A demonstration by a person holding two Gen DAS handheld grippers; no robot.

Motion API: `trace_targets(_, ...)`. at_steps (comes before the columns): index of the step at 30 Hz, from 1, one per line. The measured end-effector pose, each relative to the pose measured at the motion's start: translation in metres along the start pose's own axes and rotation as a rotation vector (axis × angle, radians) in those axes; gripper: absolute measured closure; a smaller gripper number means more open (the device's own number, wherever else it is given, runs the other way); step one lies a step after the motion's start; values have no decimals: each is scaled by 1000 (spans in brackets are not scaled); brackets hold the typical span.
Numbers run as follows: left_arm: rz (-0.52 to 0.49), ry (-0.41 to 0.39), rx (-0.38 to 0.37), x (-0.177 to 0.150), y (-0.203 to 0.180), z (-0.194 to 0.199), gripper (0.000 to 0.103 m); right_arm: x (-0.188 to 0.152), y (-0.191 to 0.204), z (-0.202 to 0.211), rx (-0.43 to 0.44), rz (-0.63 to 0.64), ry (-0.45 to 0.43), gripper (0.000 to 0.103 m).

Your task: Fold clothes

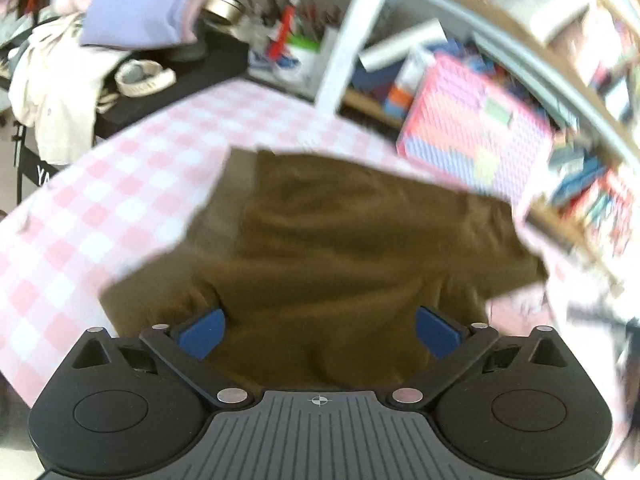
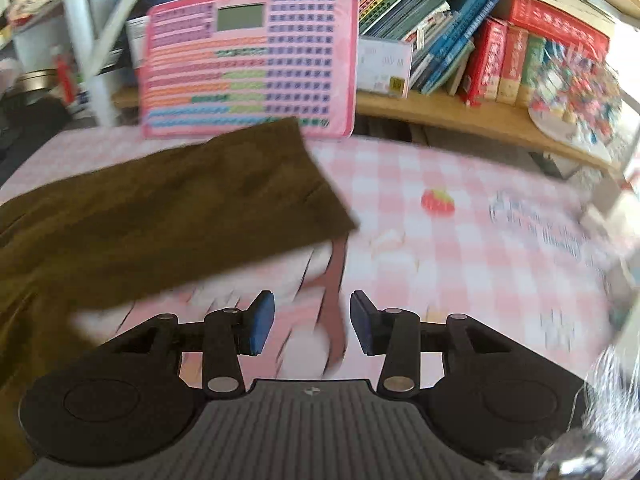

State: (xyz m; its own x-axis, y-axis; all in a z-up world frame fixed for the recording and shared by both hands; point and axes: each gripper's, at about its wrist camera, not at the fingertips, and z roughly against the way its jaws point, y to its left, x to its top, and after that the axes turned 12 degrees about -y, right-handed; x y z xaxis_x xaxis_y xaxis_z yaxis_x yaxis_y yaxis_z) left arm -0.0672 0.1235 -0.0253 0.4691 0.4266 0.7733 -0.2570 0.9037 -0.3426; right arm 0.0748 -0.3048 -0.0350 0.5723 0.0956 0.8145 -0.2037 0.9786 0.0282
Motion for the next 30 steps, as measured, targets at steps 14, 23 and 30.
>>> trace_targets(14,-12,152,-33,31,50,-102,98,-86,37,68,-155,-23,112,84)
trace_targets(23,-18,108,-98,28,81,-59,93,-80,36,85,-214,-118,99,81)
trace_targets(30,-31,143,-109,1,113,-31,94,-103,45,95,-245,-119,153,79)
